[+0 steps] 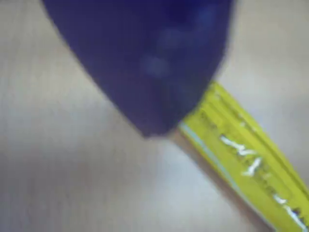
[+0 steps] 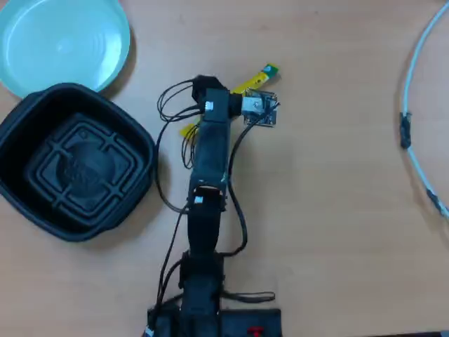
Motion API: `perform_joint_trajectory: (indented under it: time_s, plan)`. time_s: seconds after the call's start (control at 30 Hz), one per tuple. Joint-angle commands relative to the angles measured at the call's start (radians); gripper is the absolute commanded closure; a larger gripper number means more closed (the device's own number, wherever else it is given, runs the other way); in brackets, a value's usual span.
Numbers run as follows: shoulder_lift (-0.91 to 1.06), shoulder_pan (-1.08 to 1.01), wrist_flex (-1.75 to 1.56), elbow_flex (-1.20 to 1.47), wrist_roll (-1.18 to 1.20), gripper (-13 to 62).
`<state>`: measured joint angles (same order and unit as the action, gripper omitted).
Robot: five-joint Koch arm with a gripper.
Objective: Pick up the yellow instant coffee stick, then put it in the black bowl
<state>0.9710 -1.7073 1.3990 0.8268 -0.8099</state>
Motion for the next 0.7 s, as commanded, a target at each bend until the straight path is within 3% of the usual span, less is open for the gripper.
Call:
perform_joint_trajectory:
  time_s: [0.0,0.67]
  plan:
    - [-0.005,-0.014,-0.002,-0.092,-0.104,-7.6]
    - [-0.140,-0.069,-0.118,-0.167,-0.210,-7.7]
